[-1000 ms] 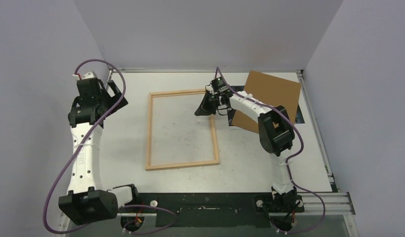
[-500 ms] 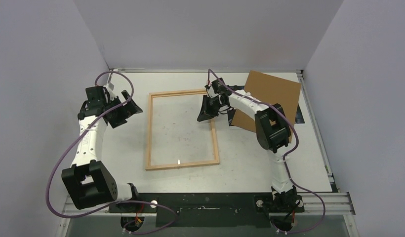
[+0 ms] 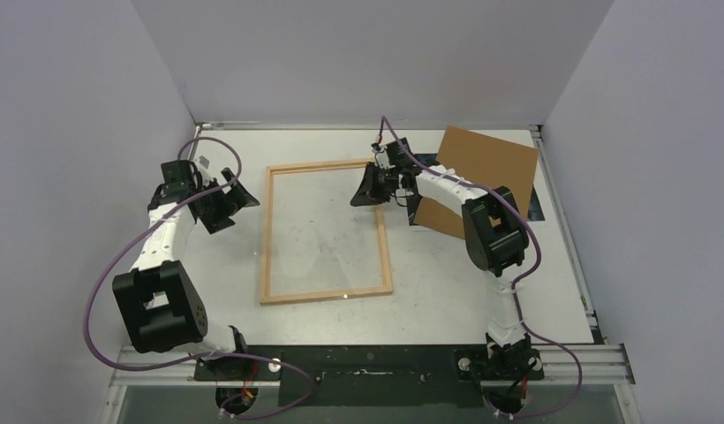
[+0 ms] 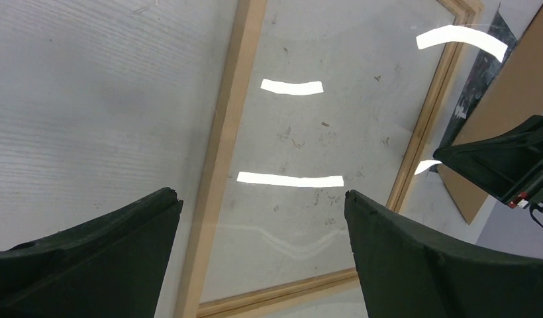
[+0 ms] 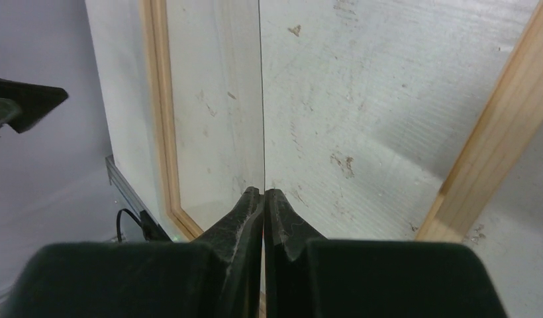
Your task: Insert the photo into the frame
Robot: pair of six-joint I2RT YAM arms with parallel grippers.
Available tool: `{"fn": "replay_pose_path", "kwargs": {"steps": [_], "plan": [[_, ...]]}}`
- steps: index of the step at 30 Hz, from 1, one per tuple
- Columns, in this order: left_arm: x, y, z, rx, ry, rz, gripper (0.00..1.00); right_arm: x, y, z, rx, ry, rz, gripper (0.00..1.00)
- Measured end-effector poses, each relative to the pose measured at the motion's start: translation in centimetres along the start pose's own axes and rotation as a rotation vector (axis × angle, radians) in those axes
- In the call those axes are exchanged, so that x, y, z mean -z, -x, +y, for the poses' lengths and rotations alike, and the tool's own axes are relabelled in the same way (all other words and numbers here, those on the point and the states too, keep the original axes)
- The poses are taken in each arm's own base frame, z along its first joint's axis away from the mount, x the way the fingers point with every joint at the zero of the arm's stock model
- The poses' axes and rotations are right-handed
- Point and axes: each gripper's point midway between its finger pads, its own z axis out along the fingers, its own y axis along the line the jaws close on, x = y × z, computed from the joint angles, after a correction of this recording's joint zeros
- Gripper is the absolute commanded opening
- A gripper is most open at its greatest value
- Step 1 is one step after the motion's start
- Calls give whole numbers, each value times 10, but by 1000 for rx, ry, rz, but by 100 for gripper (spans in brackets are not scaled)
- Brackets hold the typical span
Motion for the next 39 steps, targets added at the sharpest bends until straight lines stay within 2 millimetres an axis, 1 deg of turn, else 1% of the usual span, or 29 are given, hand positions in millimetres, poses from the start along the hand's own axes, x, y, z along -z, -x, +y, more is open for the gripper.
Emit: {"fn": "replay_pose_path", "kwargs": {"steps": [5,10,13,18,22,25,28,34,39], "plan": [[-15,-2,6,31,3,18,87,2,15,11,-28,63,-78,0],[-32,-6,17,54,23,59,79,3,23,11,-69,98,-120,0],[-44,-10,25,72,39,95,77,6,29,13,-70,120,-131,0],[-60,-10,32,87,54,128,76,18,37,14,-59,130,-119,0],[-64,-6,32,79,50,120,76,28,41,14,-46,132,-97,0],[-65,-1,31,68,43,107,76,29,44,12,-42,137,-82,0],[-70,3,32,62,40,103,77,21,40,6,-48,134,-50,0],[-78,-2,37,71,47,126,77,10,27,-4,-86,138,9,0],[-81,-4,39,71,49,135,77,11,26,-4,-97,141,23,0]]}}
